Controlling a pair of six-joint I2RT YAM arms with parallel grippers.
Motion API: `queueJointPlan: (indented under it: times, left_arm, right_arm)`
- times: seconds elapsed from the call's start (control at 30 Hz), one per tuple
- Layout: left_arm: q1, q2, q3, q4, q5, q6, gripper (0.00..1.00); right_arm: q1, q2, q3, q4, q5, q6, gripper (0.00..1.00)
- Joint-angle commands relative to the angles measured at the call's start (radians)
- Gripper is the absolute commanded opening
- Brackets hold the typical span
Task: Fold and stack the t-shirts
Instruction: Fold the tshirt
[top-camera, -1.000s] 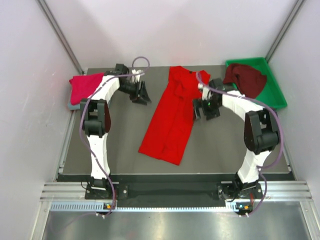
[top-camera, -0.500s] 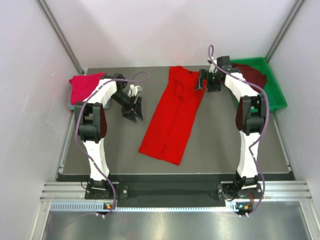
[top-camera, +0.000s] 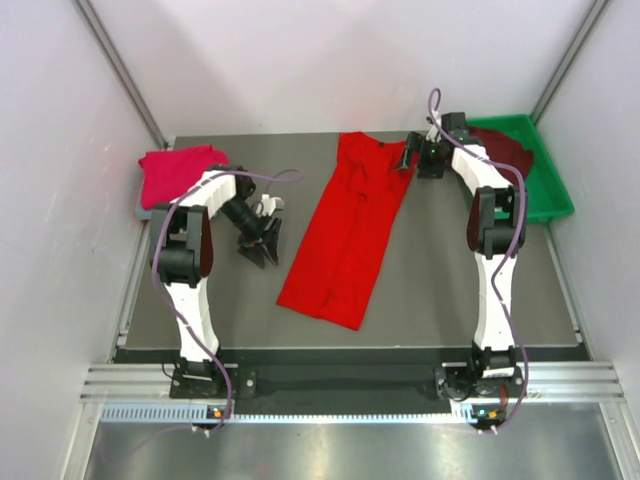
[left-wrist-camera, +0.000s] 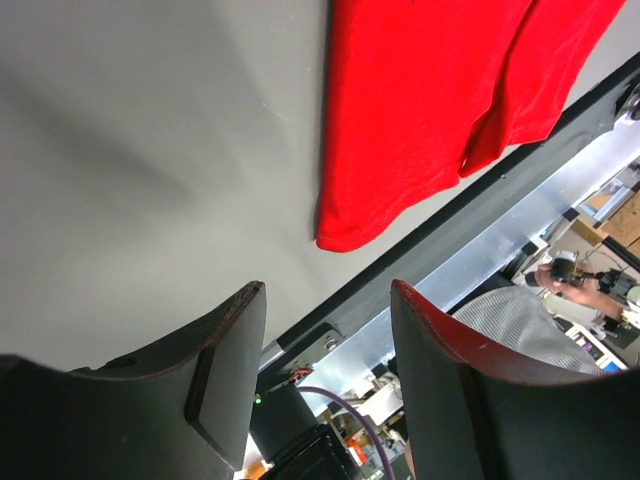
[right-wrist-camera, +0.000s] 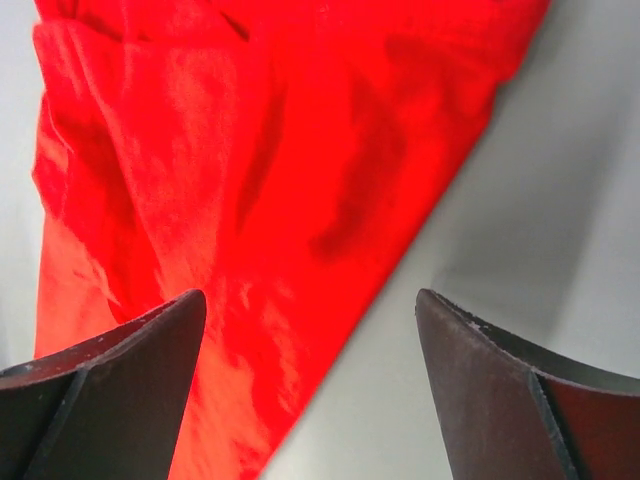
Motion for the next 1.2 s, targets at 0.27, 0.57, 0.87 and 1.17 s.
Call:
queueJointPlan:
  times: [0.27, 0.57, 0.87, 1.17]
  left_arm:
    - [-0.103, 0.039, -0.019, -0.100, -0.001, 0.061, 0.49]
    - [-0.200, 0.088, -0.044, -0.080, -0.038, 0.051, 0.48]
    - [-0.218, 0.114, -0.055, -0.066, -0.075, 0.034, 0.28]
    - [-0.287, 0.128, -0.067, -0.066, -0.063, 0.052, 0.00]
  right_arm:
    - [0.027, 0.098, 0.185, 0.036, 0.121, 0.024, 0.85]
    - [0.004, 0.116, 0.203, 0.027, 0.152, 0.052, 0.83]
    - [0.006, 0.147, 0.229, 0.023, 0.146, 0.053, 0.55]
    - [0.006, 0.188, 0.271, 0.036, 0.129, 0.064, 0.34]
